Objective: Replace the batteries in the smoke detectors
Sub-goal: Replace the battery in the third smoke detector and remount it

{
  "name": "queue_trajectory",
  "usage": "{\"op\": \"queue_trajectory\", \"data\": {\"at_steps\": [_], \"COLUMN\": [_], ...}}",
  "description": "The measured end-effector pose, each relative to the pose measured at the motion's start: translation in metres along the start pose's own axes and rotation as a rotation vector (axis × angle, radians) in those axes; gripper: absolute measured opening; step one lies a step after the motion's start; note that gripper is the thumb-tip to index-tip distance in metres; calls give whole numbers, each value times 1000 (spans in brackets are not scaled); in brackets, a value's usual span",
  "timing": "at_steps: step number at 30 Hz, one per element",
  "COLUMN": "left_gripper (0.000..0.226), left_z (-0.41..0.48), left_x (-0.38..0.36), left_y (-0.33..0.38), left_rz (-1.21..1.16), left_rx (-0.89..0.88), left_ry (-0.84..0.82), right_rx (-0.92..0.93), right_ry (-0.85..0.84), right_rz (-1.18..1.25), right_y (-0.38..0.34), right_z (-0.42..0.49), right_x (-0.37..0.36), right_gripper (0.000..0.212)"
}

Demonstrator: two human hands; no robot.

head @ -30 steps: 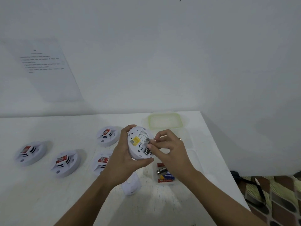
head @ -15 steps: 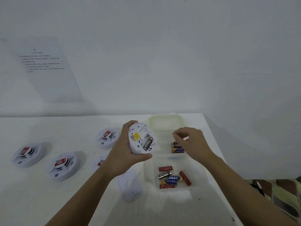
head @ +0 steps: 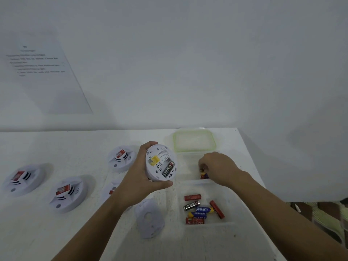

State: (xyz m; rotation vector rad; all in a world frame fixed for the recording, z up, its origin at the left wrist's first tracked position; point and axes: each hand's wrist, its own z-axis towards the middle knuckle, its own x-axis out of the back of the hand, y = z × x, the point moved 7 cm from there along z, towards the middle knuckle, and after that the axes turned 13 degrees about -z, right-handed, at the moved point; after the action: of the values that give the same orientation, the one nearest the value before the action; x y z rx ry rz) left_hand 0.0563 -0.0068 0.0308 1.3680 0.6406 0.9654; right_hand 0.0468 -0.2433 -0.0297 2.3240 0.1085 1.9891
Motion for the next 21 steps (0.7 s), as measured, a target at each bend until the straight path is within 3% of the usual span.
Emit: {"op": "queue_trajectory", "data": {"at_steps": [7, 17, 21], "left_gripper": [98, 97, 97], "left_z": [2, -7, -10], "left_x": [0, 4, 4], "left_y": [-1, 3, 4], "left_rz": [18, 9, -28], "left_rx": [4, 20, 46], "left_ry": [4, 23, 29], "right_rx": [109, 150, 113], "right_ry": [-116, -48, 108], "right_rz": [37, 106, 281], "right_y": [-8, -1, 1], "right_z": [1, 6, 2], "right_x": [4, 2, 13], "right_gripper": [54, 26, 15]}}
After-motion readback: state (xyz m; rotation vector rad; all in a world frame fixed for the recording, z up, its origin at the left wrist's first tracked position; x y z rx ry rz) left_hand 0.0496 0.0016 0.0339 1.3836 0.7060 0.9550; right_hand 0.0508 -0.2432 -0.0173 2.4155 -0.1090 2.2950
